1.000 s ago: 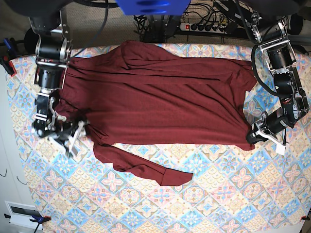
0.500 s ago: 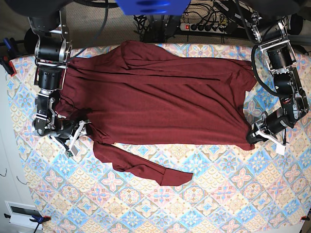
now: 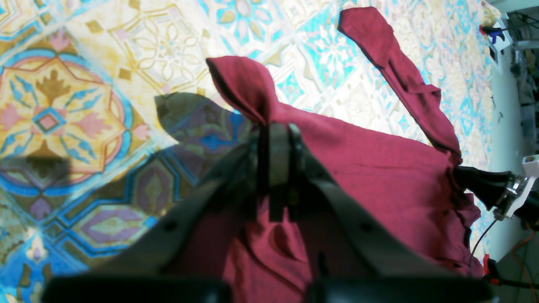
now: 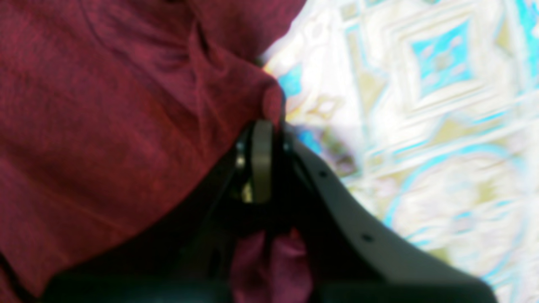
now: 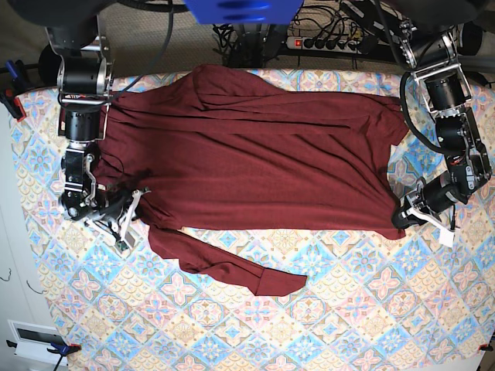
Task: Layout the t-shirt on the table in an organized manner, then fold the t-shirt properly
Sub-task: 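Lift the shirt sides with both grippers and fold them toward the collar edge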
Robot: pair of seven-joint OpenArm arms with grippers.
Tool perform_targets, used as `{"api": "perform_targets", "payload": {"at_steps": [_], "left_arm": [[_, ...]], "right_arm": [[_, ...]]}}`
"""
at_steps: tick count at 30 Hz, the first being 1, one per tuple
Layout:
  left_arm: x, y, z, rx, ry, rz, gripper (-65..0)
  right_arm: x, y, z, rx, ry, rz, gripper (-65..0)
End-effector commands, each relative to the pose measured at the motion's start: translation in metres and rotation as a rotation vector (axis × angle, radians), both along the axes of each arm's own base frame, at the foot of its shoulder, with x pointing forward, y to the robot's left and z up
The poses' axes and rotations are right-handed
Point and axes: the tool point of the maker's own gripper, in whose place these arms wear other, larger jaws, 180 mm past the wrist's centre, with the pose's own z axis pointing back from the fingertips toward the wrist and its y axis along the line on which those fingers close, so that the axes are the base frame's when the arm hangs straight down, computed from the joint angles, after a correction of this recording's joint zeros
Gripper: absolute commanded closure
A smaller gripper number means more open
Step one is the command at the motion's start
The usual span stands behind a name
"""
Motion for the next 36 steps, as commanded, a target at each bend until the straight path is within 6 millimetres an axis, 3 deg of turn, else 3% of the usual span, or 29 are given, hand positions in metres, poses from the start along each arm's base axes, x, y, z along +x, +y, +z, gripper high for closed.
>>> {"api": "perform_targets", "payload": {"at_steps": [1, 3, 8, 14, 23, 29, 36], "left_arm": [[0.011, 0.007, 0.022, 0.008, -0.069, 0.009, 0.0], [0.011, 0.007, 0.022, 0.008, -0.069, 0.009, 0.0], [0.008, 0.008, 0.019, 0.007, -0.061, 0.013, 0.0], [0.008, 0.008, 0.019, 0.006, -0.062, 0.013, 0.0], [0.006, 0.012, 0.019, 0.011, -0.058, 0.013, 0.0], [-0.013, 0.022, 0.003, 0.005, -0.018, 0.044, 0.0], [-0.036, 0.013, 0.008, 0.071, -0.035, -0.002, 0.0]], "right_arm": [[0.026, -0.006, 0.039, 0.011, -0.118, -0.012, -0.8], [0.031, -0.015, 0.058, 0.01, -0.174, -0.043, -0.7], [0.014, -0.044, 0.074, -0.034, -0.201, -0.117, -0.7], [0.003, -0.042, 0.092, -0.094, -0.249, -0.091, -0.6], [-0.017, -0.041, 0.089, -0.141, -0.23, -0.074, -0.6], [-0.035, -0.038, 0.084, -0.165, -0.226, -0.054, -0.6], [-0.058, -0.037, 0.066, -0.177, -0.177, -0.04, -0.5]]}}
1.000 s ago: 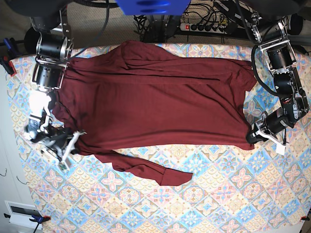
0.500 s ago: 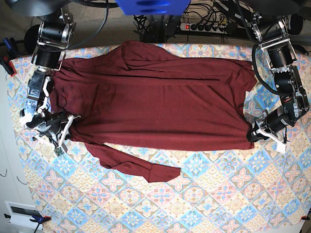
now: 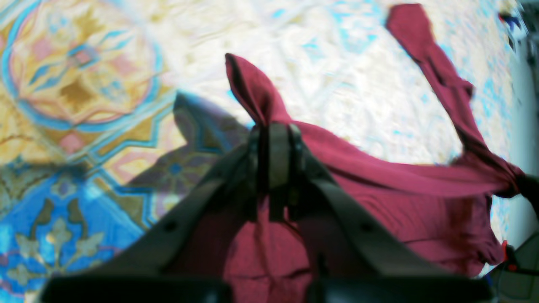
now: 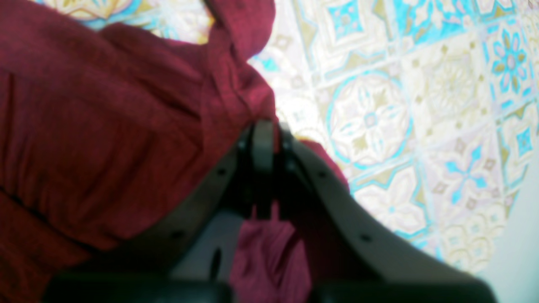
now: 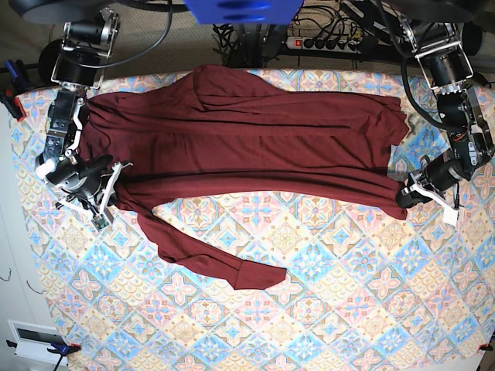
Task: Layout the t-shirt on the table in an organized manner, then fold the t-shirt properly
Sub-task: 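Lift the shirt sides with both grippers and fold them toward the collar edge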
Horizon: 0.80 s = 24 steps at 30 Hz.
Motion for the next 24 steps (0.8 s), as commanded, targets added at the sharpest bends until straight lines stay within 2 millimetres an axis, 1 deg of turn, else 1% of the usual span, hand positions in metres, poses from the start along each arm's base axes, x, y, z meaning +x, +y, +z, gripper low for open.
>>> {"api": "perform_targets", "payload": {"at_steps": [1, 7, 10, 12, 14, 17, 20, 24], "left_arm": [[0.003, 0.008, 0.013, 0.027, -0.039, 0.001, 0.0], [-0.013, 0.007, -0.002, 0.028, 0.008, -0.001, 0.0], [-0.021, 0.008, -0.009, 0.03, 0.031, -0.003, 0.0], [-0.026, 0.013, -0.011, 0.047, 0.046, -0.003, 0.0], [-0.03, 0.015, -0.013, 0.053, 0.057, -0.004, 0.0], [-0.031, 0.014, -0.012, 0.058, 0.062, -0.014, 0.0], [-0.035, 0.007, -0.007, 0.073, 0.077, -0.056, 0.0], [-0.043, 0.0, -0.002, 0.109, 0.079, -0.098, 0.0]], "right_arm": [[0.005, -0.006, 0.014, -0.019, -0.042, 0.0, -0.5], [-0.011, -0.004, 0.011, -0.037, -0.035, 0.014, -0.5], [-0.02, -0.018, 0.015, -0.048, -0.043, -0.026, -0.5], [-0.028, -0.028, 0.013, -0.065, -0.018, -0.059, -0.5], [-0.031, -0.035, 0.017, -0.062, -0.019, -0.082, -0.5], [-0.033, -0.038, 0.02, -0.021, -0.023, -0.106, -0.5], [-0.042, -0.049, 0.018, -0.011, -0.001, -0.151, -0.5], [-0.044, -0.051, 0.018, -0.013, 0.009, -0.157, -0.6]]}}
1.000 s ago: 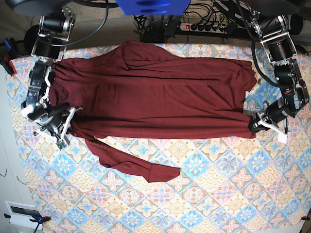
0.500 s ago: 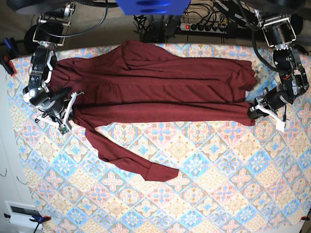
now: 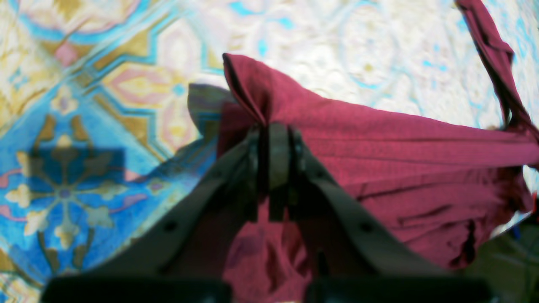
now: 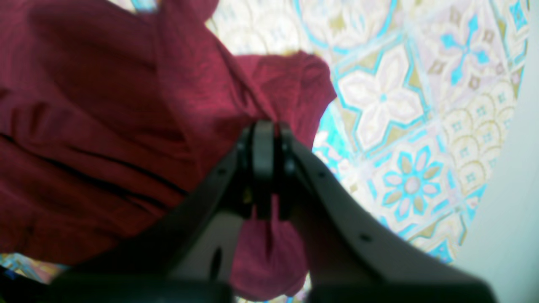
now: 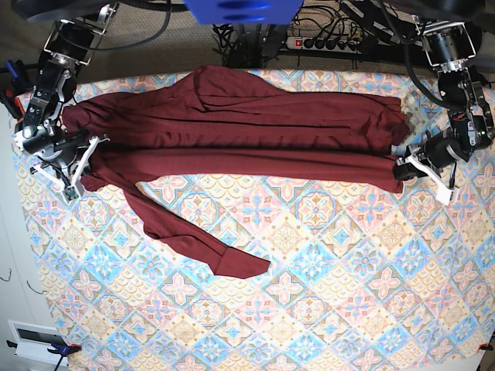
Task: Layout the t-shirt on the table in an organized manner, then fold the t-shirt properly
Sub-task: 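Lift the shirt sides with both grippers and fold them toward the collar edge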
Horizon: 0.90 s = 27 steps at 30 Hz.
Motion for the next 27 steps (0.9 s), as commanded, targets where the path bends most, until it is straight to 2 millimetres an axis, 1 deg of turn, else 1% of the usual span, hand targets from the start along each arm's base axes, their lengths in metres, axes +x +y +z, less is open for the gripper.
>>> {"api": "perform_targets", "payload": {"at_steps": [1, 4, 7, 10, 12, 17, 19, 21, 23, 27], "left_arm": [[0.003, 0.006, 0.01, 0.026, -0.028, -0.005, 0.0], [-0.006, 0.005, 0.002, 0.027, -0.001, -0.008, 0.0], [-0.017, 0.006, -0.006, 0.028, 0.03, -0.009, 0.0], [-0.027, 0.006, -0.013, 0.029, 0.057, -0.009, 0.0], [-0.03, 0.005, -0.016, 0.029, 0.066, -0.01, 0.0], [-0.036, 0.008, -0.022, 0.048, 0.09, -0.01, 0.0], [-0.04, 0.001, -0.03, 0.076, 0.121, -0.047, 0.0], [-0.043, -0.006, -0.037, 0.097, 0.145, -0.08, -3.7], [-0.044, -0.008, -0.039, 0.096, 0.15, -0.087, -9.4], [-0.044, -0.009, -0.039, 0.094, 0.151, -0.089, -23.6]], "right_arm": [[0.011, -0.004, 0.016, -0.012, -0.053, 0.005, -0.6], [0.009, -0.005, 0.014, -0.018, -0.039, 0.002, -0.6], [-0.002, -0.006, 0.007, -0.021, -0.01, 0.001, -0.6], [-0.006, -0.011, 0.006, -0.039, 0.009, 0.005, -0.6], [-0.011, -0.007, 0.0, -0.038, 0.028, 0.019, -0.6], [-0.011, 0.003, -0.005, -0.038, 0.044, 0.053, -0.7], [-0.01, 0.007, -0.006, -0.04, 0.051, 0.07, -1.4], [-0.012, 0.005, -0.007, -0.058, 0.068, 0.079, -3.3], [-0.014, 0.003, -0.008, -0.067, 0.085, 0.077, -6.7], [-0.017, -0.003, -0.007, -0.081, 0.1, 0.067, -15.5]]}}
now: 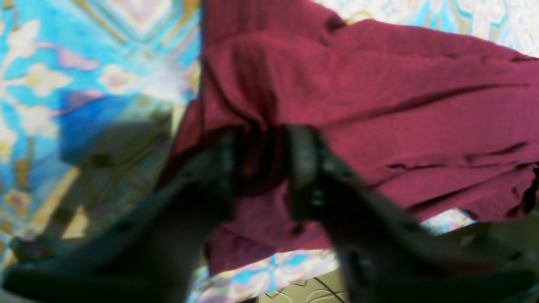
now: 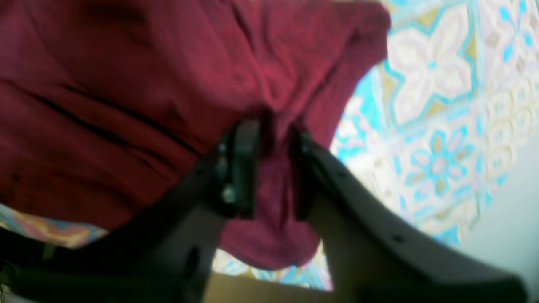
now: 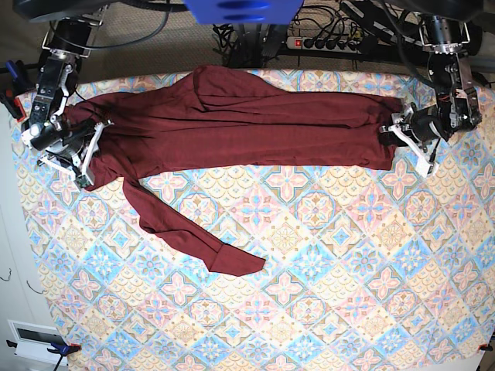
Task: Layout the t-shirt on the table in an organized manner, then fold the t-shirt properly
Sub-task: 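Lift the shirt sides with both grippers and fold them toward the collar edge, then grasp the trailing sleeve with the right gripper and lay it onto the strip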
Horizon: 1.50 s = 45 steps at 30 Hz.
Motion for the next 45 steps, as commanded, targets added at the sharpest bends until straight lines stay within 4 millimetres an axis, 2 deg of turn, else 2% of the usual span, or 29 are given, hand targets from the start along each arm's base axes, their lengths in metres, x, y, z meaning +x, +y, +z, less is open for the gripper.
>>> {"api": "perform_targets", "payload": {"at_steps": [1, 4, 6, 10, 12, 17, 18, 23, 26, 29, 32, 37, 45], "left_arm": [[0.009, 0.005, 0.011, 0.009, -0.038, -0.004, -27.3], [0.01, 0.006, 0.013, 0.006, -0.047, 0.005, -34.6], [0.014, 0.013, 0.021, -0.019, -0.075, 0.043, -37.5], [0.025, 0.033, 0.047, -0.097, -0.17, 0.157, -38.5], [0.028, 0.037, 0.056, -0.144, -0.213, 0.201, -38.5], [0.031, 0.053, 0.072, -0.188, -0.284, 0.29, -38.5], [0.031, 0.053, 0.072, -0.196, -0.291, 0.303, -38.5], [0.029, 0.061, 0.075, -0.203, -0.314, 0.343, -38.6], [0.031, 0.061, 0.077, -0.203, -0.32, 0.344, -38.5], [0.037, 0.061, 0.082, -0.206, -0.337, 0.343, -38.5], [0.038, 0.062, 0.083, -0.203, -0.341, 0.341, -38.5], [0.039, 0.063, 0.084, -0.2, -0.343, 0.34, -38.5], [0.039, 0.063, 0.084, -0.201, -0.343, 0.34, -38.5]], "right_arm": [[0.01, -0.011, 0.017, -0.029, -0.047, 0.005, -17.9], [0.012, -0.014, 0.02, -0.041, -0.054, 0.009, -22.1], [0.016, -0.015, 0.029, -0.047, -0.085, 0.009, -22.9], [0.024, -0.023, 0.059, -0.081, -0.179, -0.01, -23.2], [0.026, -0.019, 0.06, -0.076, -0.185, -0.003, -23.2], [0.083, 0.006, 0.098, -0.061, -0.312, 0.071, -23.2], [0.089, 0.01, 0.098, -0.052, -0.312, 0.08, -23.2], [0.121, 0.031, 0.086, 0.06, -0.319, 0.093, -23.2], [0.139, 0.053, 0.072, 0.145, -0.304, 0.105, -23.2], [0.151, 0.075, 0.055, 0.229, -0.287, 0.118, -23.2], [0.161, 0.089, 0.042, 0.282, -0.269, 0.132, -23.2], [0.179, 0.099, 0.031, 0.352, -0.261, 0.129, -23.2], [0.177, 0.095, -0.005, 0.424, -0.223, 0.064, -23.3]]}}
